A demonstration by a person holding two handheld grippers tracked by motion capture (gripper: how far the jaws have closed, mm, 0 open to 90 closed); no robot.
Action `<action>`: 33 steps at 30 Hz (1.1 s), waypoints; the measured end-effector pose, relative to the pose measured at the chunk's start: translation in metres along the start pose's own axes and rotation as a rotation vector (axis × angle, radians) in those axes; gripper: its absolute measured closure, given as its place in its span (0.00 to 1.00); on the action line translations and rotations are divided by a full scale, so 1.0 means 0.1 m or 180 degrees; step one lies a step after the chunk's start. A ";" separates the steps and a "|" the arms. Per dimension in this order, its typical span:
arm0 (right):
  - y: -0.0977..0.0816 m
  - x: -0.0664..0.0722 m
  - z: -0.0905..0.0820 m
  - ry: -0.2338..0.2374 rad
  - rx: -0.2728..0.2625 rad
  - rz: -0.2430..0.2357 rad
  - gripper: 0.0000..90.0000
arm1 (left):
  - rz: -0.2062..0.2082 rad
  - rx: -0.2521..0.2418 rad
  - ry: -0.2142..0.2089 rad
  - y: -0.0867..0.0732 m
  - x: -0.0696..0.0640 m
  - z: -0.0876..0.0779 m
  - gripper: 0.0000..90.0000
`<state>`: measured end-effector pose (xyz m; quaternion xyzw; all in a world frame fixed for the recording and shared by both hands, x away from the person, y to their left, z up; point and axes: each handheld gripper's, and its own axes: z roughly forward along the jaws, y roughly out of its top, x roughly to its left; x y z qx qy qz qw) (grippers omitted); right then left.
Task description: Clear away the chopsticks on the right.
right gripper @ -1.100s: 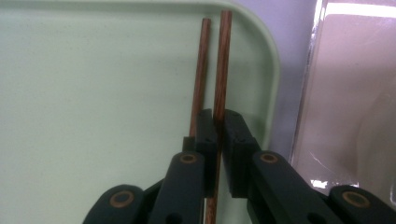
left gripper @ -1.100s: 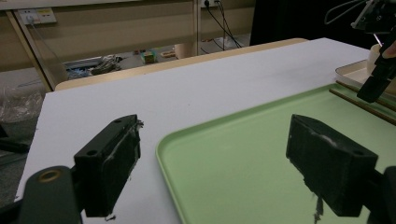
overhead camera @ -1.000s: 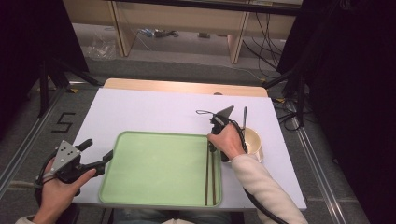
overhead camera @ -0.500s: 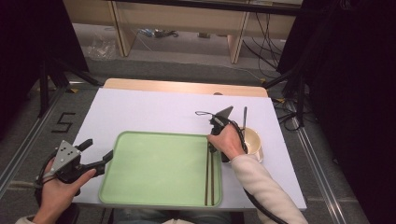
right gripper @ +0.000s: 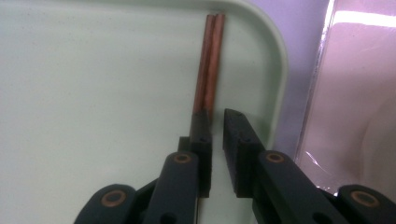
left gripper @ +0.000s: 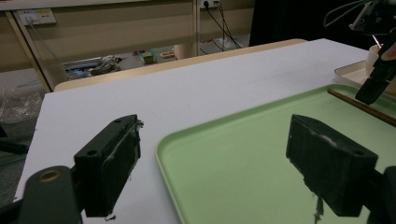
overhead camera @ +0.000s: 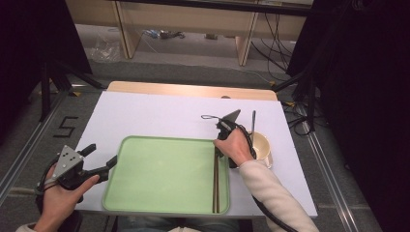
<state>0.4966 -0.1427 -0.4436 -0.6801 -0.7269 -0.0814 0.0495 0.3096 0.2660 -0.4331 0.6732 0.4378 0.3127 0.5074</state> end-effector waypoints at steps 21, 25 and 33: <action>-0.16 -0.01 -0.23 -0.0314 -0.0781 -0.1960 0.68 | 0.0001 -0.0008 -0.0008 0.00 0.00 0.00 0.19; -0.21 -0.01 -0.25 -0.0531 -0.0891 -0.2591 0.63 | 0.0005 -0.0005 -0.0013 0.00 -0.01 0.00 0.19; -0.34 -0.01 -0.27 -0.0728 -0.0954 -0.3582 0.56 | 0.0006 0.0000 -0.0010 0.00 -0.01 0.01 0.19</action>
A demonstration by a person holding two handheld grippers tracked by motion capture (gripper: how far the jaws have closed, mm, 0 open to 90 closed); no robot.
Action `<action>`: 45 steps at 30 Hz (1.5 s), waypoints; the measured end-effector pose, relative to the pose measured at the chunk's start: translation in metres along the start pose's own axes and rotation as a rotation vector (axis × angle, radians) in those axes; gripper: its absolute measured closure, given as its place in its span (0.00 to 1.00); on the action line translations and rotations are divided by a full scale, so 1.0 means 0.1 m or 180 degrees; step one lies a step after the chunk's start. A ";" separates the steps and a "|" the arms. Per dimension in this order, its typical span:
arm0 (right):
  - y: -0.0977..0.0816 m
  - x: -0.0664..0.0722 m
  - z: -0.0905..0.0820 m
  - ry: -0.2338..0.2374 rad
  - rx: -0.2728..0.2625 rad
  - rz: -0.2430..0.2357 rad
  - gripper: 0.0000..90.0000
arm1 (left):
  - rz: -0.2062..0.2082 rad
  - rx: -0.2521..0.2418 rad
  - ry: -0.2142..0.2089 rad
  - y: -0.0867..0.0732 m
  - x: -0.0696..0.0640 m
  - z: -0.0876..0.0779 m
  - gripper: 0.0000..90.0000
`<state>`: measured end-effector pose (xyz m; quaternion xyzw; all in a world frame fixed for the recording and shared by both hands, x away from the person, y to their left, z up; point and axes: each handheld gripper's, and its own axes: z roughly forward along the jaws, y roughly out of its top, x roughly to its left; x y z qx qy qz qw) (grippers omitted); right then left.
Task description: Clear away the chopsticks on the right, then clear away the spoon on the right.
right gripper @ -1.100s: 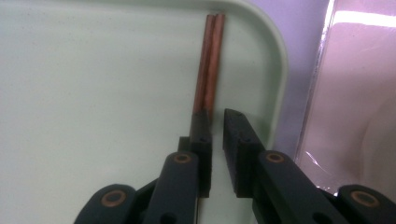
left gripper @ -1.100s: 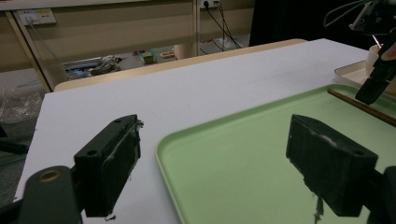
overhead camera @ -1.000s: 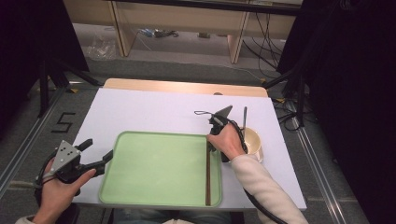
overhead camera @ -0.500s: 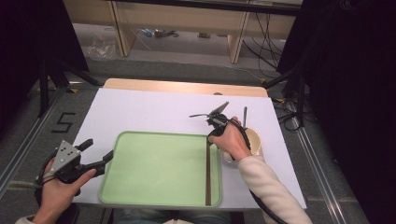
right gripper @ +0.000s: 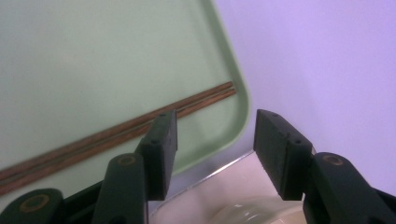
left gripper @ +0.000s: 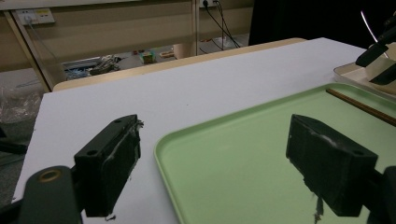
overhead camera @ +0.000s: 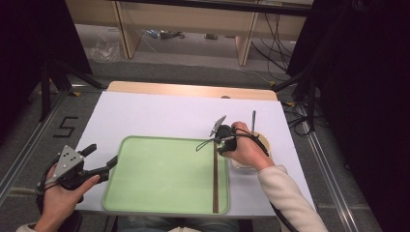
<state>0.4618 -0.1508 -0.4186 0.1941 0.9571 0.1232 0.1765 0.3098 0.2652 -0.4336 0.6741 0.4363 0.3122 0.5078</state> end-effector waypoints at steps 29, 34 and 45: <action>-0.47 -0.33 -0.42 -0.0346 -0.0980 0.0971 0.50 | -0.0058 0.0052 0.0028 -0.01 0.02 0.03 0.19; -0.60 -0.43 -0.52 -0.0487 -0.1061 0.1397 0.49 | -0.0065 0.0038 0.0038 -0.01 0.02 0.01 0.19; -0.70 -0.57 -0.55 -0.0567 -0.0984 0.1747 0.48 | -0.0085 0.0023 0.0061 -0.03 0.02 -0.04 0.19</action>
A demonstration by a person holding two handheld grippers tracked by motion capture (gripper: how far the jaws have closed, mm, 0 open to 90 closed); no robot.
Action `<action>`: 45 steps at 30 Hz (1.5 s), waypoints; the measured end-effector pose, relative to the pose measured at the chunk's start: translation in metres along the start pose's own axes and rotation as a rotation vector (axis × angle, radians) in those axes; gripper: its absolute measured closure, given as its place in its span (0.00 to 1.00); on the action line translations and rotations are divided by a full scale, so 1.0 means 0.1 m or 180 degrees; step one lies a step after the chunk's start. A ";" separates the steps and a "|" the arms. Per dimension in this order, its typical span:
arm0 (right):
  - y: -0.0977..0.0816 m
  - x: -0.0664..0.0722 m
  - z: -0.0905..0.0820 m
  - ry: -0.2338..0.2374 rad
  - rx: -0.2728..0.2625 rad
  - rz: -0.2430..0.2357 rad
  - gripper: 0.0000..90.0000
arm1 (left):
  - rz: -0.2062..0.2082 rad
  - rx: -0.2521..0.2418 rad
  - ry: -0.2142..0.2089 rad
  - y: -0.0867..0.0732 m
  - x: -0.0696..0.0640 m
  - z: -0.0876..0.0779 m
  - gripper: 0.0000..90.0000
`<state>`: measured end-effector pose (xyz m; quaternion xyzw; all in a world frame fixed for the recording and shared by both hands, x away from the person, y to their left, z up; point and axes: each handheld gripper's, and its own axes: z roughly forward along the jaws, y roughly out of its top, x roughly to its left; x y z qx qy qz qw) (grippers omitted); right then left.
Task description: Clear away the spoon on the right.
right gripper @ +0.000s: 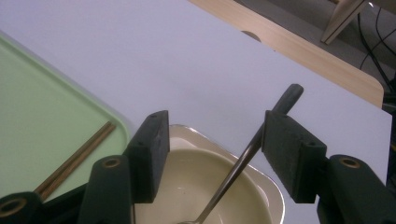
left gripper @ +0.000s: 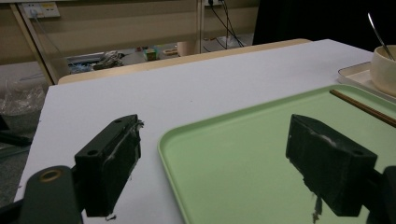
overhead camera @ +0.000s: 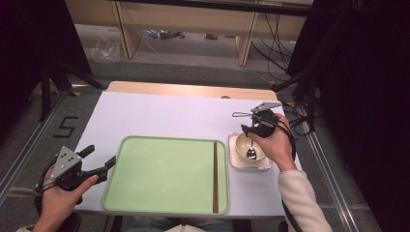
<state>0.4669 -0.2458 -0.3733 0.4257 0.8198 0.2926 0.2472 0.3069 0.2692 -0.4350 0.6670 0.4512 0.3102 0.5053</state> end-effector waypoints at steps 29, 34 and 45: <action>-0.11 -0.42 0.32 0.0159 0.0184 0.0548 0.74 | 0.0013 0.0005 0.0008 0.00 0.01 -0.01 0.20; -0.07 -0.43 0.41 0.0191 0.0212 0.0608 0.77 | 0.0017 0.0004 0.0006 0.00 0.01 -0.02 0.20; -0.03 -0.42 0.48 0.0208 0.0254 0.0860 0.89 | 0.0015 0.0005 0.0007 0.00 0.01 -0.01 0.20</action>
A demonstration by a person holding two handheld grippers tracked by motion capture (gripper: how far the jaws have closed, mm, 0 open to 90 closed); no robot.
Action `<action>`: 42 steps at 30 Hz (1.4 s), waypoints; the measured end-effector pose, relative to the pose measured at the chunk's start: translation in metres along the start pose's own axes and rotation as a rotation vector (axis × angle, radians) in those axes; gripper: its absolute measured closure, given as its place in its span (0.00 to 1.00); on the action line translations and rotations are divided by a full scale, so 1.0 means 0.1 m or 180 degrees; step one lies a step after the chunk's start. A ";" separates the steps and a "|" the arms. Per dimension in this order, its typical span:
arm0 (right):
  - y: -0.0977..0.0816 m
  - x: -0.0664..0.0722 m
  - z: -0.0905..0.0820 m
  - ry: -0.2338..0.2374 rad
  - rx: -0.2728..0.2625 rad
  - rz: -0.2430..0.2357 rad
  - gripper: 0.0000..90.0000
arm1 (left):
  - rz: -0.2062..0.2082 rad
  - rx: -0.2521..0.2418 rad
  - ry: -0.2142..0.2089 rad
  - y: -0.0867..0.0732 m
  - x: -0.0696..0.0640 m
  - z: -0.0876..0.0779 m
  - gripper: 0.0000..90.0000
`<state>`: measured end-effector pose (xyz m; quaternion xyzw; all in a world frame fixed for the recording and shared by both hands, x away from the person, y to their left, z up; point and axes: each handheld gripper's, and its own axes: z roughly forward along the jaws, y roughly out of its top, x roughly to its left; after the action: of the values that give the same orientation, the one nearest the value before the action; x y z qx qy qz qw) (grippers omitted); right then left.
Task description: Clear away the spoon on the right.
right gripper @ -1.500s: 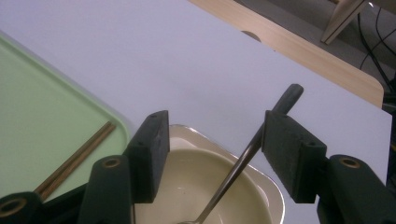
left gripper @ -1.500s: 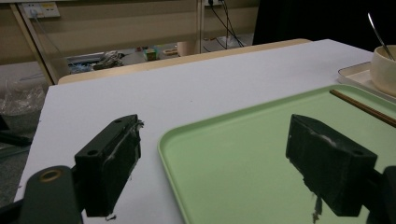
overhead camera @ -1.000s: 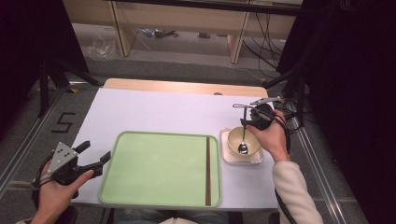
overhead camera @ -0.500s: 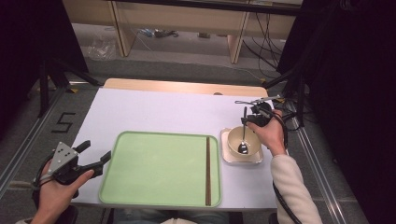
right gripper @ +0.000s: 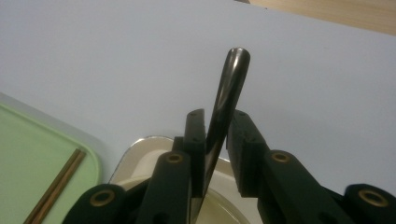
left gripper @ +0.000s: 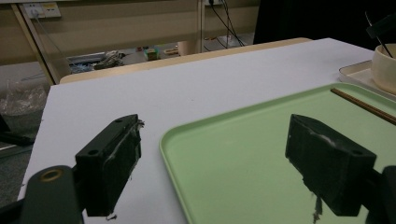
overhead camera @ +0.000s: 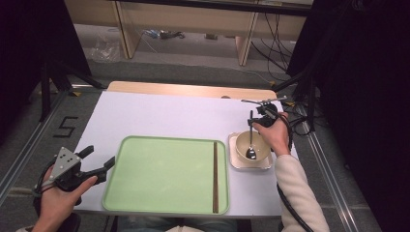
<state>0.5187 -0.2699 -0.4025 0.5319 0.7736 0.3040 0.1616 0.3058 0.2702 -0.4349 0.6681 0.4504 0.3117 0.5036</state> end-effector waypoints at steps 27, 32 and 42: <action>0.08 0.11 -0.26 -0.0080 -0.0227 0.0145 1.00 | -0.0004 0.0000 -0.0001 0.00 0.00 0.00 0.20; 0.13 0.15 -0.36 -0.0021 -0.0257 0.0106 1.00 | -0.0002 -0.0003 -0.0002 0.00 0.00 0.00 0.20; 0.20 0.21 -0.47 -0.0027 -0.0303 0.0135 1.00 | -0.0004 -0.0001 0.0000 0.00 0.00 0.00 0.20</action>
<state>0.4983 -0.2591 -0.3527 0.5412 0.7462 0.3416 0.1836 0.3059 0.2699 -0.4348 0.6677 0.4508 0.3115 0.5039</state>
